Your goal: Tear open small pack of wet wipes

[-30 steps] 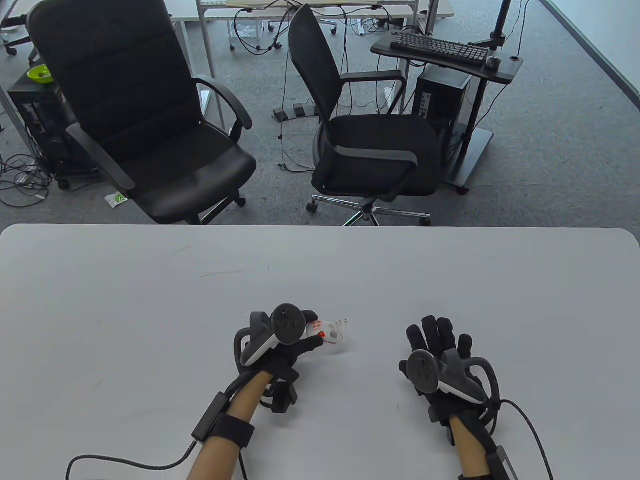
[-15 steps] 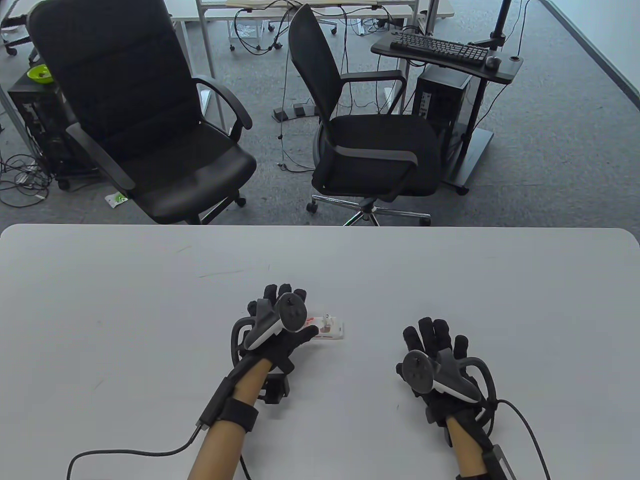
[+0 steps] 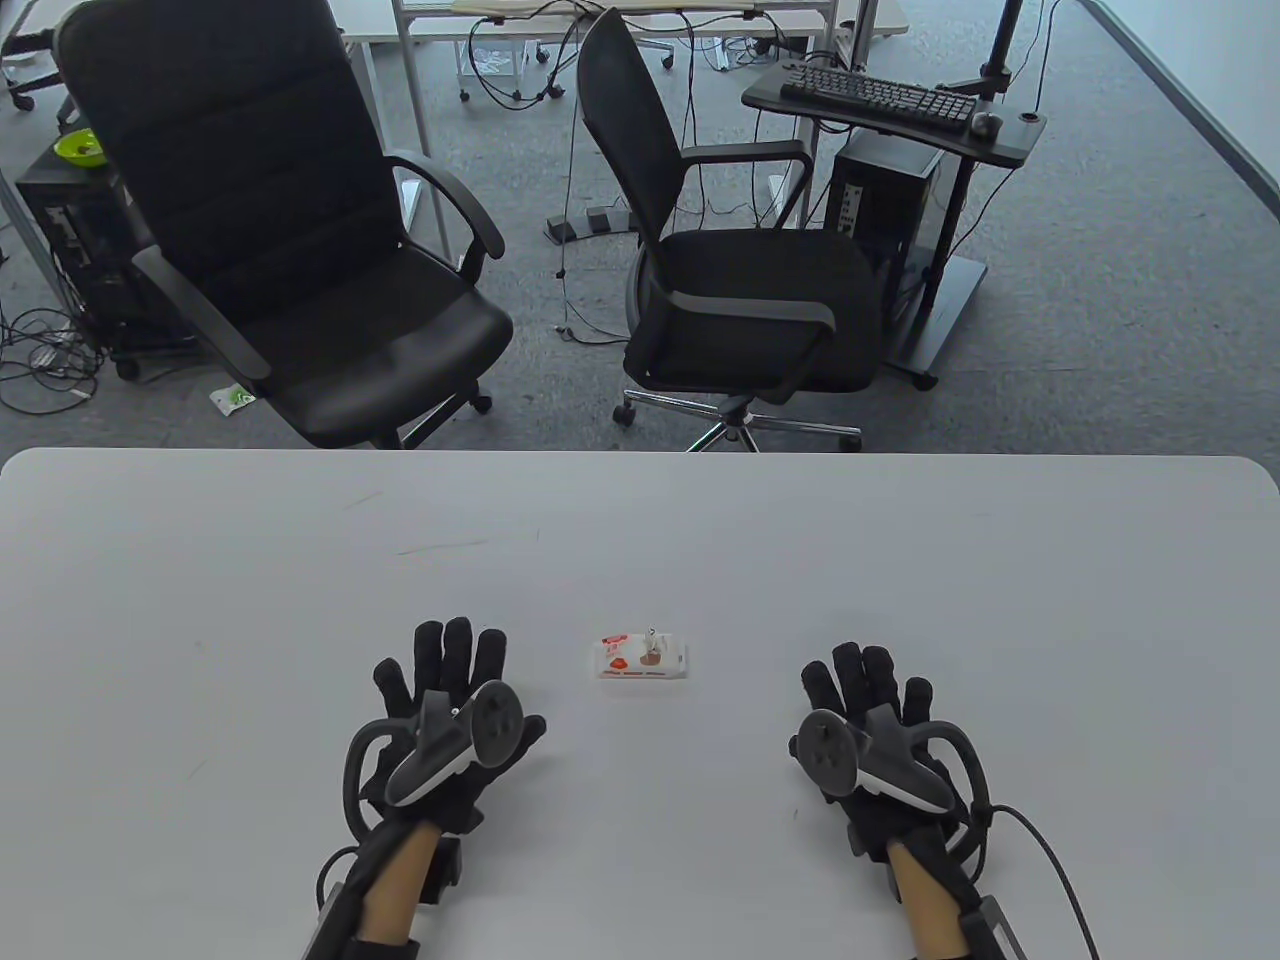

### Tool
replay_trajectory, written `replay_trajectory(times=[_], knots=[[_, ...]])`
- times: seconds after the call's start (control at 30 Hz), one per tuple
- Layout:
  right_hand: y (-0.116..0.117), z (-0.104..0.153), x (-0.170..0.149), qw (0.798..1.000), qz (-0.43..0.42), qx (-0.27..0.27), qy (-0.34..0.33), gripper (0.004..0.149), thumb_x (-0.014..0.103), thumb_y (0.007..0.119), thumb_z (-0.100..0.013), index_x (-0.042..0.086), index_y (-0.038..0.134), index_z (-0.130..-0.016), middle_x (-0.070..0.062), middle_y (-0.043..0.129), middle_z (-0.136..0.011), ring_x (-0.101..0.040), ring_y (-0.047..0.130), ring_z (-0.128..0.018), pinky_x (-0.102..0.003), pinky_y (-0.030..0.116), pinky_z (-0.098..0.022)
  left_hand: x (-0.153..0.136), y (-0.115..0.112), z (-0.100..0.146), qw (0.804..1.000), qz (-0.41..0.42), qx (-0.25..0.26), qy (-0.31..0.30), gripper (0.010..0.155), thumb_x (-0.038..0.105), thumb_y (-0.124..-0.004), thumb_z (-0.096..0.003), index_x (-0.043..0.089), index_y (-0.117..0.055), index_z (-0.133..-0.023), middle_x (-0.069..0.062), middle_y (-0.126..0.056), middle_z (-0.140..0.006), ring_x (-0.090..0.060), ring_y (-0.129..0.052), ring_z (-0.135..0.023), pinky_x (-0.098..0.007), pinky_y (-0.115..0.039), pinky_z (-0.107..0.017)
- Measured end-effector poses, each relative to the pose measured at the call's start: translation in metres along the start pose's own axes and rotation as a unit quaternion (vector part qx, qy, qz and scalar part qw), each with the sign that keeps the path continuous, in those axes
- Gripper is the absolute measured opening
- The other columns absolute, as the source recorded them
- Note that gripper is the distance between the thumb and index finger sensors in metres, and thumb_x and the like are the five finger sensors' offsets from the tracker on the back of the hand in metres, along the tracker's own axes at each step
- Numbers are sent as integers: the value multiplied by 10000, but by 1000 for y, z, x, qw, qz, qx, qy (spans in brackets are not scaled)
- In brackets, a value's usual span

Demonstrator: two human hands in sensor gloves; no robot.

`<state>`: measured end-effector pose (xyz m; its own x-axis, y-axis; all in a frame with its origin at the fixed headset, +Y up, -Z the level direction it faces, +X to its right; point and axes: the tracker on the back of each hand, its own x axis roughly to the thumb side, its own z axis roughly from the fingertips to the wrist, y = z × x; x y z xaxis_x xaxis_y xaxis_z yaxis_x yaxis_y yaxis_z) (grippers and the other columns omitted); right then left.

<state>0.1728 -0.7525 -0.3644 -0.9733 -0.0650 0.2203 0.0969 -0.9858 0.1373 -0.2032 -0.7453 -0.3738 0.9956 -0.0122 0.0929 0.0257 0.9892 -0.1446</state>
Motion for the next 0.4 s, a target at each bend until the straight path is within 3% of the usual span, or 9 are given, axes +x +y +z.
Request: replay_trajectory(times=[0.17, 0.4], knots=[[3, -1, -3, 1000, 4, 8, 4, 704, 476, 478, -665, 120, 95, -1137, -248, -19, -1193, -500, -40, -993, -743, 188, -656, -12, -8, 6, 999, 28, -18, 9, 900, 706, -442, -499, 243, -26, -1150, -140, 106, -1193, -413, 129, -1109, -728, -58, -720], [4, -1, -1, 1000, -2, 10, -1, 705, 475, 480, -664, 120, 95, -1137, -247, -18, -1193, -500, -38, -994, -744, 189, -655, -8, -8, 7, 999, 24, -24, 10, 897, 701, -446, -500, 240, -40, -1153, -139, 103, -1193, -406, 132, -1108, -723, -53, -721]])
